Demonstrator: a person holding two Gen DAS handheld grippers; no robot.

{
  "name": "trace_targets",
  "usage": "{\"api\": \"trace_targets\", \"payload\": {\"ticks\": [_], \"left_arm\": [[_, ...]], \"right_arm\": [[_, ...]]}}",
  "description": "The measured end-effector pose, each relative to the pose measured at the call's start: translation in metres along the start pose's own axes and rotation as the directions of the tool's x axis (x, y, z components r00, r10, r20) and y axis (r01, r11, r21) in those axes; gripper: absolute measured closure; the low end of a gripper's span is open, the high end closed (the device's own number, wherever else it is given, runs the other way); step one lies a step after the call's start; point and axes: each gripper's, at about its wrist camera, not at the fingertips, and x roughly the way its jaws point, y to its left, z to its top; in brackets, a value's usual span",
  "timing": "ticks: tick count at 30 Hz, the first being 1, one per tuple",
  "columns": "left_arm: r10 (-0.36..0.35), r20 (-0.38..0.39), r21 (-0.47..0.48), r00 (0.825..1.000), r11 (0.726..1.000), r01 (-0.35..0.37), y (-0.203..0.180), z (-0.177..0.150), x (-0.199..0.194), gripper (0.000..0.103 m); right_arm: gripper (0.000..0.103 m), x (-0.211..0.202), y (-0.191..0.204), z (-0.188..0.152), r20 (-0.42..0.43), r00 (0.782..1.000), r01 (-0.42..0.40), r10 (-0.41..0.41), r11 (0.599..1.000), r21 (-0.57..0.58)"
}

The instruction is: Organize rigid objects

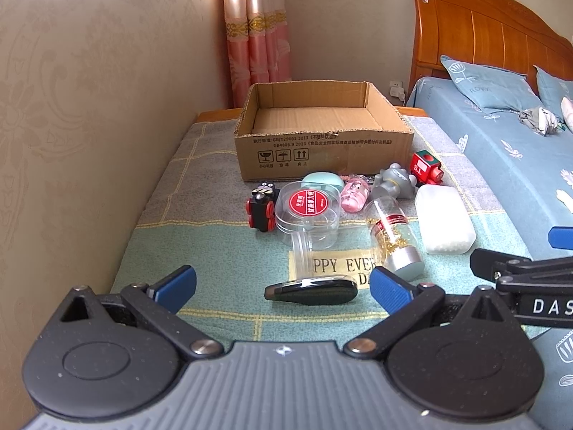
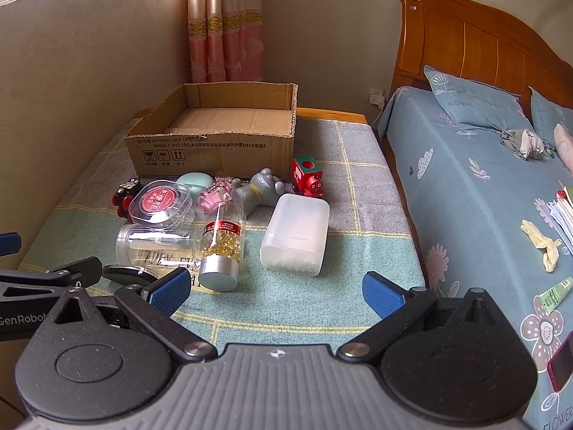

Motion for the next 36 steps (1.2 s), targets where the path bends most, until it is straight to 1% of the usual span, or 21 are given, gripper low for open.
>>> {"api": "trace_targets", "payload": {"ticks": [10,17,23,26,30,32,33,36], "left_arm": [[-0.003,0.007,0.020,1.000,1.000,0.003,-0.003,0.001,0.003,0.001],[-0.055,0.005,0.053,0.998,0.997,0.055,-0.002,0.000,0.009,0.001],[-0.111,0.028,0.121,0.993,0.987,0.107,-0.004,-0.002,0.025,0.001],[-0.144,0.002,0.155,0.990,0.978,0.142,-0.006,-0.005,0.039,0.001],[-0.168,-0.020,0.162,0.986,0.972,0.169,-0.009,-0.007,0.055,0.001],[-0.187,-0.019,0.165,0.982,0.968,0.188,-0.012,-0.005,0.060,0.001],[-0.191,-0.027,0.168,0.981,0.967,0.193,-0.013,-0.003,0.064,0.001],[-0.175,-0.051,0.182,0.983,0.966,0.181,-0.018,-0.002,0.073,0.001]], "right_arm": [[0.000,0.003,-0.001,0.001,0.009,1.000,-0.007,0.007,1.000,-0.016],[0.000,0.008,-0.005,0.001,0.024,0.999,-0.022,0.023,0.999,-0.033],[0.000,0.015,-0.010,-0.001,0.052,0.996,-0.072,0.075,0.996,-0.055],[0.000,0.022,-0.015,-0.004,0.043,0.996,-0.072,0.075,0.995,-0.063],[0.000,0.036,-0.024,-0.008,0.007,0.998,-0.062,0.062,0.997,-0.048],[0.000,0.042,-0.029,-0.010,-0.008,0.998,-0.064,0.063,0.997,-0.034],[0.000,0.045,-0.032,-0.010,-0.015,0.998,-0.065,0.064,0.998,-0.027],[0.000,0.051,-0.038,-0.012,-0.028,0.998,-0.058,0.057,0.998,-0.005]]}}
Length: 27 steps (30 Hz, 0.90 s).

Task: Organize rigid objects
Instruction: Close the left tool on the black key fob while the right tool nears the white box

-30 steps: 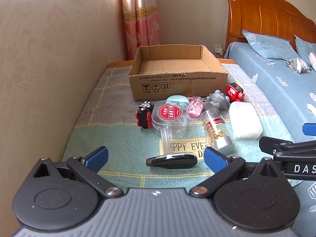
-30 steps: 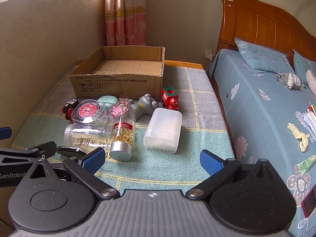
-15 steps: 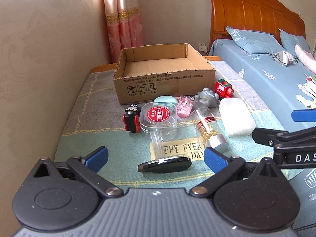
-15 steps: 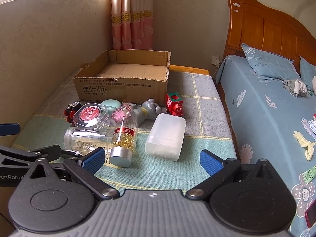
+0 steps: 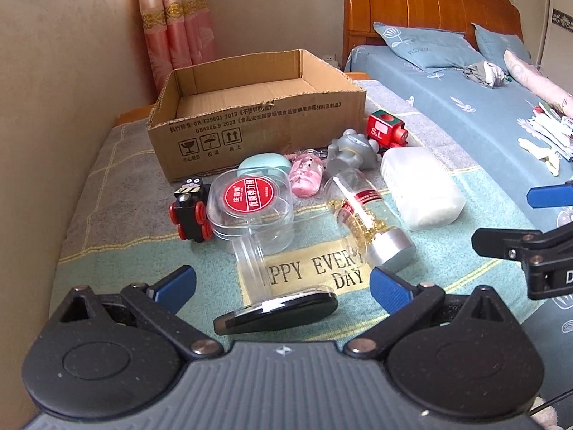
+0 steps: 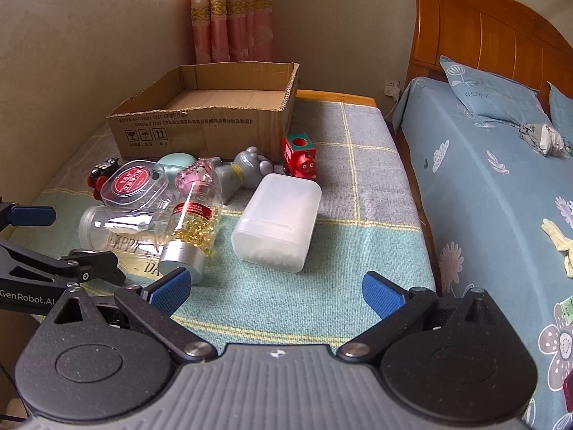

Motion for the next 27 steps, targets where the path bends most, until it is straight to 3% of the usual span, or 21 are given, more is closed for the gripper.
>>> {"api": "trace_targets", "payload": {"ticks": [8,14,21,27], "left_arm": [[0.042,-0.048,0.060,0.998,0.997,-0.039,-0.002,-0.017,0.019,0.001],[0.101,-0.086,0.049,0.991,0.994,-0.097,0.020,-0.032,0.023,0.001],[0.065,-0.094,-0.034,0.993,0.997,-0.068,0.053,-0.046,0.015,0.001],[-0.045,-0.062,-0.041,0.997,0.998,0.042,0.034,-0.045,0.011,0.001]], "right_arm": [[0.000,0.020,-0.008,-0.007,-0.036,0.999,-0.012,0.013,1.000,0.015],[0.000,0.035,-0.009,-0.016,-0.066,0.997,-0.027,0.027,1.000,0.003],[0.000,0.050,-0.009,-0.026,-0.102,0.994,-0.044,0.041,0.998,-0.034],[0.000,0.051,-0.004,-0.032,-0.067,0.997,-0.035,0.029,0.995,-0.092]]}}
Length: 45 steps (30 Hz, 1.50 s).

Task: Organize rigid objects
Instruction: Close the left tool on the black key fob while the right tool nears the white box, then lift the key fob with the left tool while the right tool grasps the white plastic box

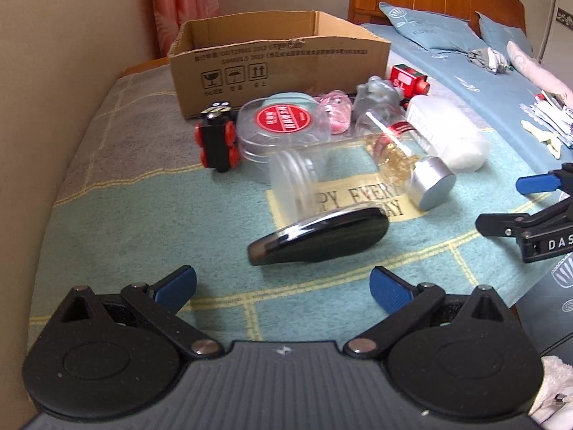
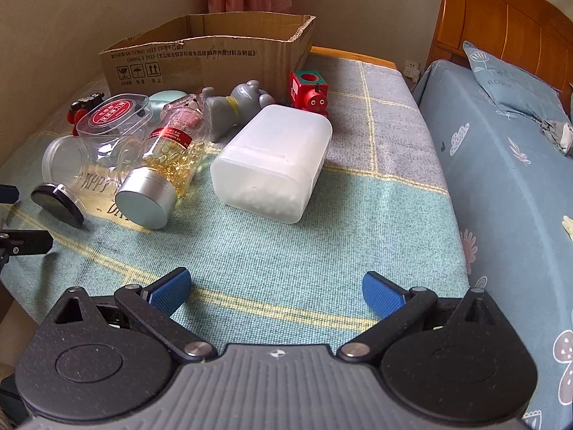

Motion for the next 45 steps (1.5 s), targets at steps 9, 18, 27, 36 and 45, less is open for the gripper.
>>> {"api": "trace_targets", "payload": {"ticks": [9,18,27,36,45], "left_arm": [[-0.019,0.021,-0.158,1.000,0.987,0.023,-0.002,0.011,0.015,0.001],[-0.017,0.023,-0.203,1.000,0.979,0.021,-0.012,0.017,0.018,0.004],[0.009,0.015,-0.177,1.000,0.984,-0.006,-0.015,0.018,0.017,0.014],[0.050,-0.017,-0.168,0.999,0.984,-0.052,0.003,0.011,0.008,0.014],[0.071,-0.024,-0.212,0.997,0.974,-0.074,0.011,0.010,0.008,0.014]], "right_arm": [[0.000,-0.001,-0.001,-0.006,0.047,0.999,-0.009,0.009,1.000,-0.015],[0.000,0.001,-0.001,-0.005,0.063,0.998,-0.014,0.015,1.000,-0.022],[0.000,0.003,-0.005,0.000,0.052,0.997,-0.050,0.053,0.997,-0.062],[0.000,-0.011,-0.033,0.040,0.092,0.973,-0.185,0.214,0.950,-0.250],[0.000,0.038,-0.049,0.106,0.015,0.920,-0.370,0.391,0.880,-0.298]]}}
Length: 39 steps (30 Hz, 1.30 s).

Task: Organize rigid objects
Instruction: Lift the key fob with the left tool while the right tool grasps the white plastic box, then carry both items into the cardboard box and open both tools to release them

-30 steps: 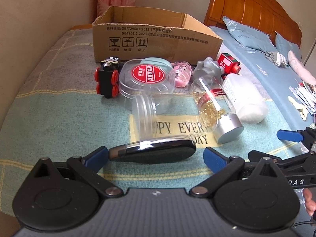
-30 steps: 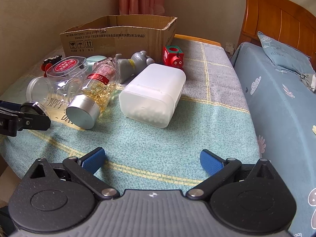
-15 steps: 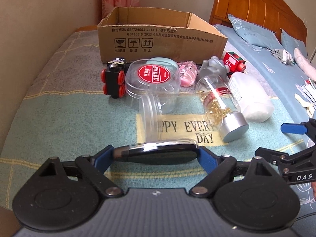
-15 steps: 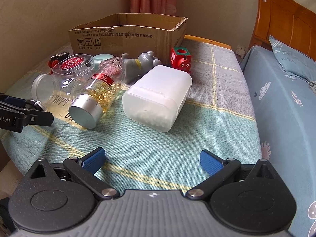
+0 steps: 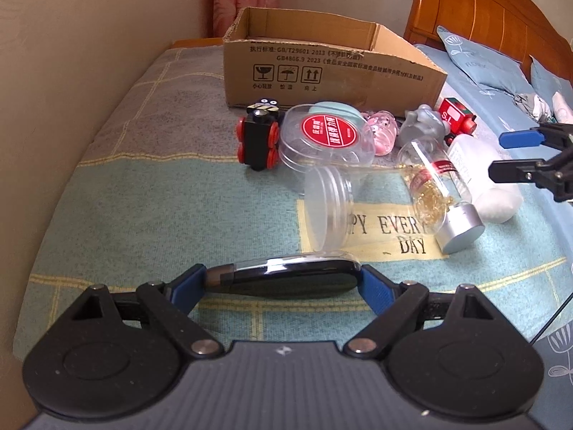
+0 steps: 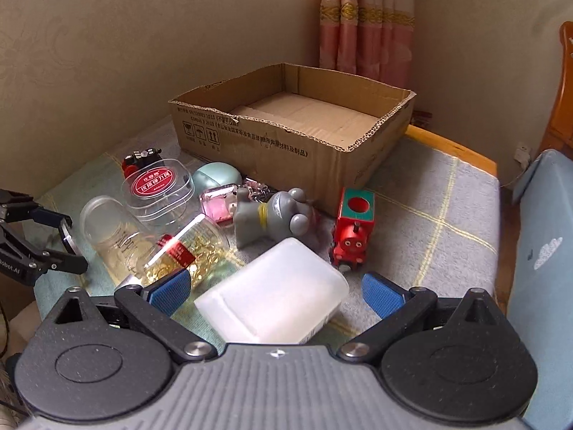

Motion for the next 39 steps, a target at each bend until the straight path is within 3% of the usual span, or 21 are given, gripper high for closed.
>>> {"api": "trace_targets", "payload": {"ticks": [4,12,19,25,27,39], "left_arm": [[0.004,-0.003,-0.006,1.000,1.000,-0.004,0.000,0.000,0.000,0.014],[-0.001,-0.006,0.014,1.000,1.000,0.001,0.002,0.003,0.002,0.013],[0.000,-0.011,0.032,1.000,0.999,0.000,0.007,0.007,0.004,0.013],[0.000,-0.024,0.055,1.000,0.998,0.001,0.006,0.009,0.004,0.014],[-0.001,-0.032,0.068,0.999,0.998,0.004,0.005,0.009,0.003,0.014],[-0.007,-0.056,0.146,0.998,0.989,0.015,0.004,0.027,-0.016,0.014]], "right_arm": [[0.000,0.014,-0.005,0.006,-0.039,0.996,-0.074,0.075,0.997,0.014],[0.000,-0.004,0.020,-0.014,-0.145,0.983,-0.115,0.109,0.993,-0.035],[0.000,-0.005,0.052,-0.021,-0.125,0.989,0.052,-0.074,0.983,-0.173],[0.003,0.013,0.060,-0.017,-0.163,0.976,0.102,-0.145,0.964,-0.247],[0.011,0.014,0.060,-0.018,-0.179,0.971,0.111,-0.157,0.965,-0.239],[0.017,-0.003,0.047,-0.009,-0.219,0.965,0.143,-0.145,0.989,-0.023]]}}
